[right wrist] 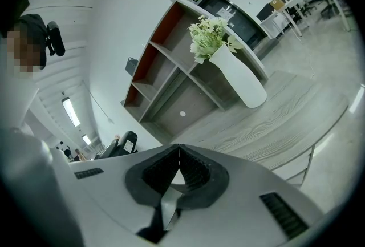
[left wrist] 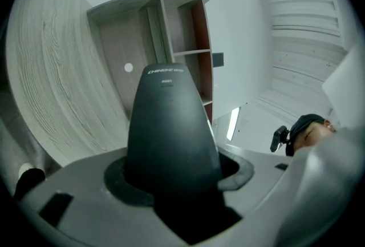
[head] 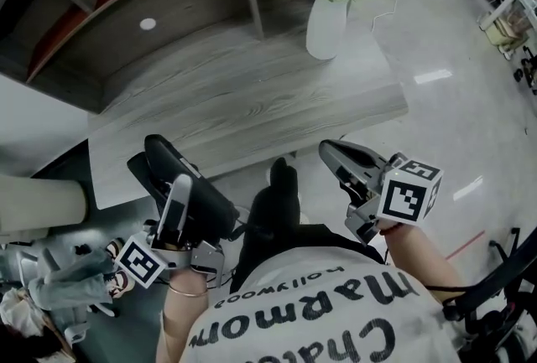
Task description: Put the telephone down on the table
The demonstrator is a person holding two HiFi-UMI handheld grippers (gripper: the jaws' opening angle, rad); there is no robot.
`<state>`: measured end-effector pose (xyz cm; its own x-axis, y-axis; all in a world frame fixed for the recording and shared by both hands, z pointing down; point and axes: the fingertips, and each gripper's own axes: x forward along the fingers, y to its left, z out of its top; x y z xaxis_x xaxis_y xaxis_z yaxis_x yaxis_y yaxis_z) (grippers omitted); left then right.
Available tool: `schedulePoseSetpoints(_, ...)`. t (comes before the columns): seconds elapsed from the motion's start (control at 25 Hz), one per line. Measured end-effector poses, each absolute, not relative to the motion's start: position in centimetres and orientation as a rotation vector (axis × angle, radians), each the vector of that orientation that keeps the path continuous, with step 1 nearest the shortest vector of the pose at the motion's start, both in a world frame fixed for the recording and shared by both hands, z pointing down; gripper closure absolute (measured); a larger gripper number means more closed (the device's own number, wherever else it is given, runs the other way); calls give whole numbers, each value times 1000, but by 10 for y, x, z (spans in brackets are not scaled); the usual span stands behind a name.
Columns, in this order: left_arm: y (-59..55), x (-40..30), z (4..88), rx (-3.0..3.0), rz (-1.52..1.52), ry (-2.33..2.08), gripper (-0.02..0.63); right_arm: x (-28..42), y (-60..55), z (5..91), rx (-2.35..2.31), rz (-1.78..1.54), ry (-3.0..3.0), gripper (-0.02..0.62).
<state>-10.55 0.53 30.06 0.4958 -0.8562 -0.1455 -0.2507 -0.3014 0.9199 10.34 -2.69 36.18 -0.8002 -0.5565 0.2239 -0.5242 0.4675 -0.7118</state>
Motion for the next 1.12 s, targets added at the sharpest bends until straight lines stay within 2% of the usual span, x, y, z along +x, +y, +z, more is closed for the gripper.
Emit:
schedulePoseSetpoints(0.28, -8, -113, 323, 1776, -754, -963, 325, 97, -32, 371, -986, -1293, 2684, 584)
schedulePoseSetpoints(1.12, -57, -180, 414, 1603, -477, -1186, 327, 16, -84, 394, -839, -1446, 2744, 583)
